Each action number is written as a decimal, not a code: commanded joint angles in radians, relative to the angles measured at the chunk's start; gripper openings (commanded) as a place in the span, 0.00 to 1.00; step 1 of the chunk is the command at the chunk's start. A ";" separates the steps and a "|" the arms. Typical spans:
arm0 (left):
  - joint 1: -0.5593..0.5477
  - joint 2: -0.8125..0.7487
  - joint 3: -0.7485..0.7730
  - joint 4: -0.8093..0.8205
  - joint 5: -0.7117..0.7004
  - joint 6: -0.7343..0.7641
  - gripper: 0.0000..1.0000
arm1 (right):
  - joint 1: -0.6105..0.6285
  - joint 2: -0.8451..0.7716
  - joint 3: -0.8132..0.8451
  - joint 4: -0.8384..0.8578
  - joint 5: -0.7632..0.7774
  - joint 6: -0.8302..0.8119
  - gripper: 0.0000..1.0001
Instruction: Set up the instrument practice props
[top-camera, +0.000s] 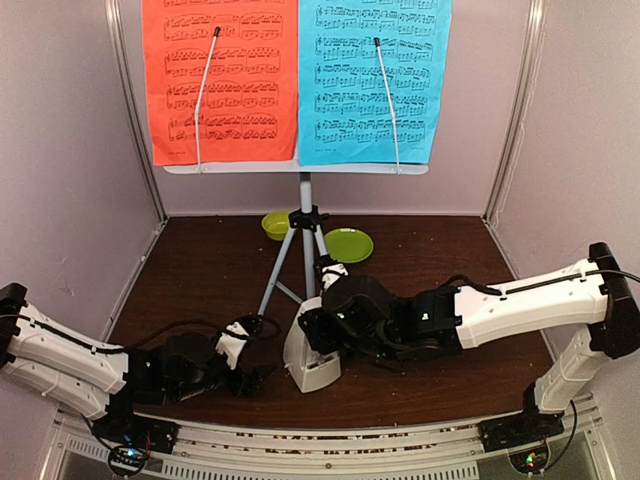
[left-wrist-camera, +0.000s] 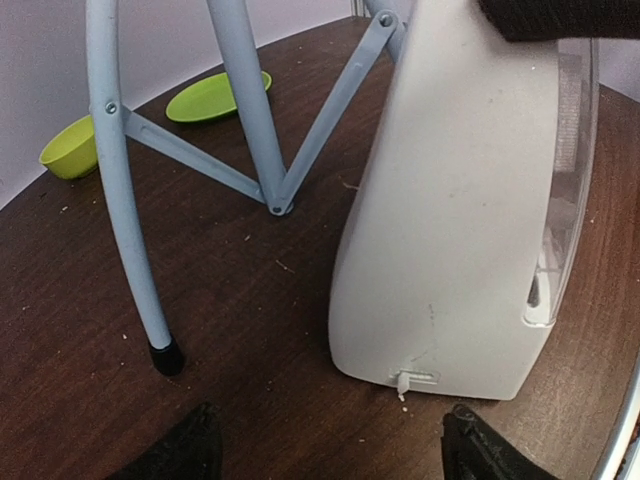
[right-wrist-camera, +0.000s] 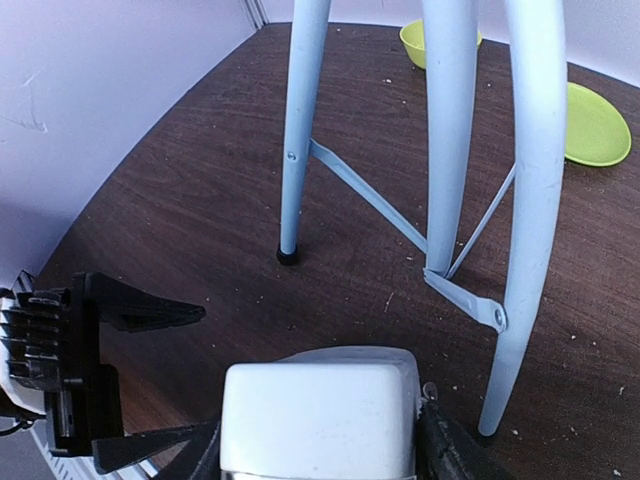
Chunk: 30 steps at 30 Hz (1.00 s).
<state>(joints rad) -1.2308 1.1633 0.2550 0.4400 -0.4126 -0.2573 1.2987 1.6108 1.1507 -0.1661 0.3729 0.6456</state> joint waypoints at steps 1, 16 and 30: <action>0.019 -0.020 -0.014 0.040 -0.012 -0.032 0.77 | 0.014 0.013 0.074 0.004 0.103 0.058 0.25; 0.075 -0.011 -0.021 0.036 0.043 -0.042 0.76 | 0.016 -0.083 -0.012 0.105 -0.024 0.011 0.89; 0.115 0.017 0.001 0.032 0.134 -0.058 0.60 | -0.181 -0.319 -0.418 0.270 -0.298 -0.151 0.68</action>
<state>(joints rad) -1.1301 1.1595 0.2359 0.4435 -0.3328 -0.3016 1.1339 1.2701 0.7815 0.0570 0.1749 0.5529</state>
